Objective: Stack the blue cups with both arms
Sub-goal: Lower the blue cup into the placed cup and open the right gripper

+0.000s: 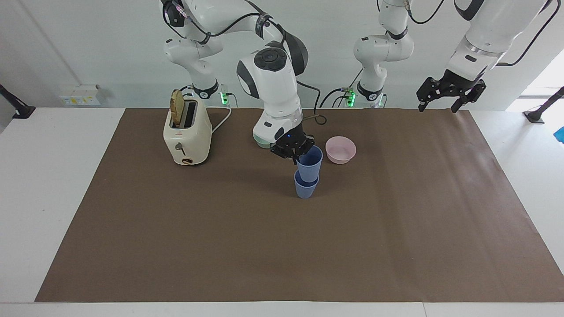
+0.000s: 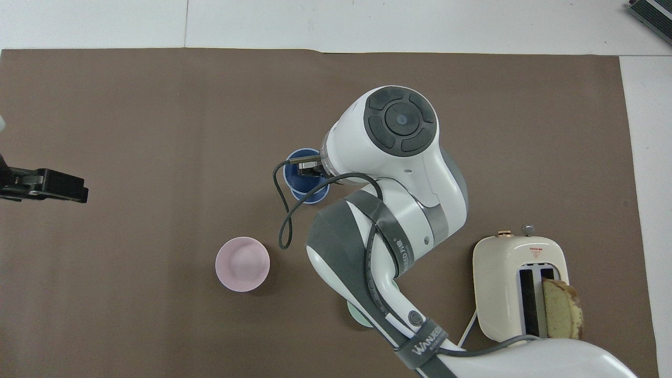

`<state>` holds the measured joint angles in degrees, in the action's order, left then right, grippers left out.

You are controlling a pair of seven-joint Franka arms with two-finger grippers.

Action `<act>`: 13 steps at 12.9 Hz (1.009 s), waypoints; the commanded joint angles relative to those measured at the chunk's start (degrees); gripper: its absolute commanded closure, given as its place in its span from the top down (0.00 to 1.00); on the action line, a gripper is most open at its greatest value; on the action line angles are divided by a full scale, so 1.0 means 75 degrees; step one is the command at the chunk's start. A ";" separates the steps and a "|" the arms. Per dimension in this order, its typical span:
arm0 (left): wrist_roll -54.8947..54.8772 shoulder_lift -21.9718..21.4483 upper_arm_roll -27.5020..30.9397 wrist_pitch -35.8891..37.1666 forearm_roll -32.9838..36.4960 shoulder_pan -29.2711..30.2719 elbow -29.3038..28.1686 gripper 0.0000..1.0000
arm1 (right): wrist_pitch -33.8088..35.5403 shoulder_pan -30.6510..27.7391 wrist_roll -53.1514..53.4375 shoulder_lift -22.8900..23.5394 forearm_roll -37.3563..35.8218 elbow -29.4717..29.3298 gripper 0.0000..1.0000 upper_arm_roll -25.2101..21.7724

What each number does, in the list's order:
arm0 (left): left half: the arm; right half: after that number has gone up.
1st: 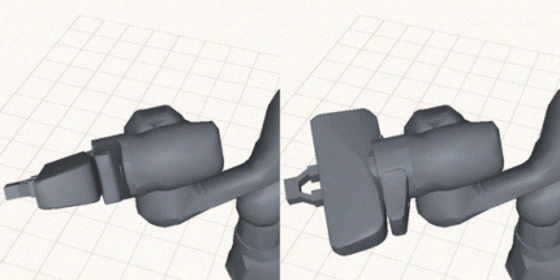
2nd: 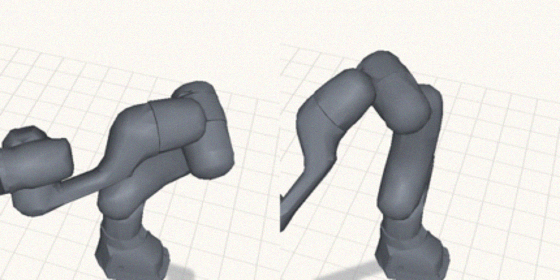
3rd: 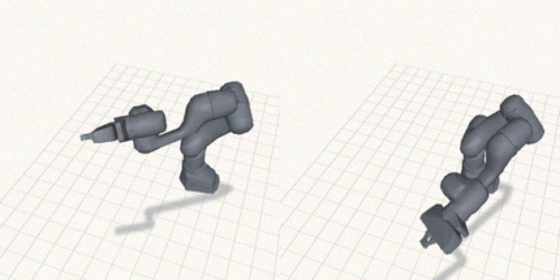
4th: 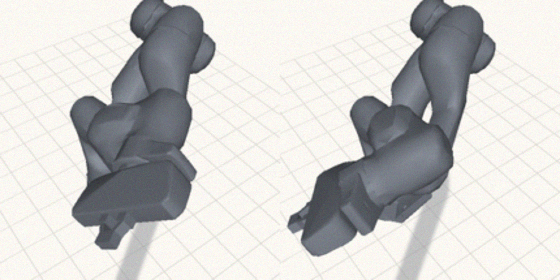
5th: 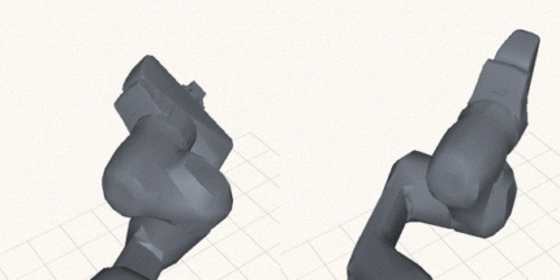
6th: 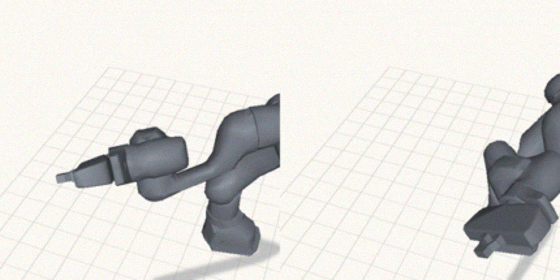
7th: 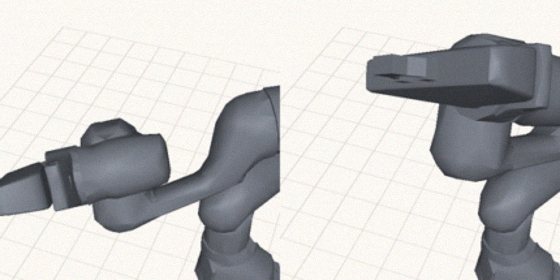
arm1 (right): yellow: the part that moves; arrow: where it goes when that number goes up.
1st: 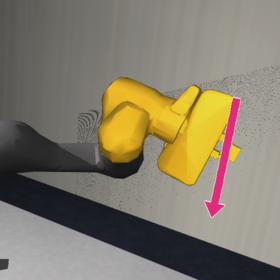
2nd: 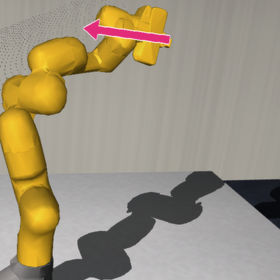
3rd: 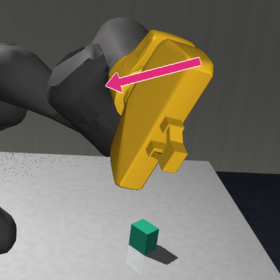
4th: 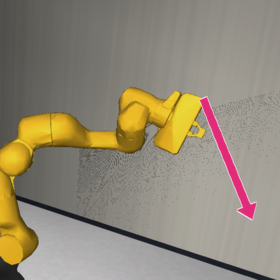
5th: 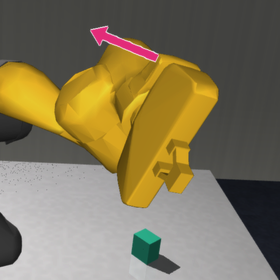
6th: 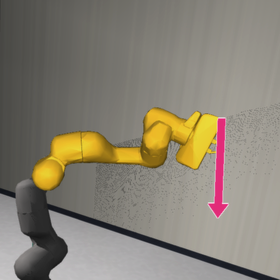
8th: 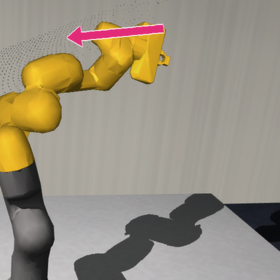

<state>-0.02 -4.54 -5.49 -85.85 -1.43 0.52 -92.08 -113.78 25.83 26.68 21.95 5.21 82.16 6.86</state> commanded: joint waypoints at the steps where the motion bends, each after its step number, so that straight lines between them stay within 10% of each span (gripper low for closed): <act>1: -0.0045 -0.0121 -0.0064 0.0045 0.0049 0.0130 -0.0063 1.00 | -0.0052 -0.0069 0.0063 0.0050 -0.0086 0.0025 0.00 0.0070; 13: -0.0045 -0.0132 -0.0064 0.0045 0.0049 0.0130 -0.0063 1.00 | -0.0284 -0.0034 -0.0124 0.0190 -0.0098 0.0494 0.00 0.0070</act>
<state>-0.02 -4.55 -5.49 -85.85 -1.42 0.52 -92.08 -113.80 25.92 26.56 22.93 5.18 84.52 6.94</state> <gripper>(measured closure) 0.000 0.952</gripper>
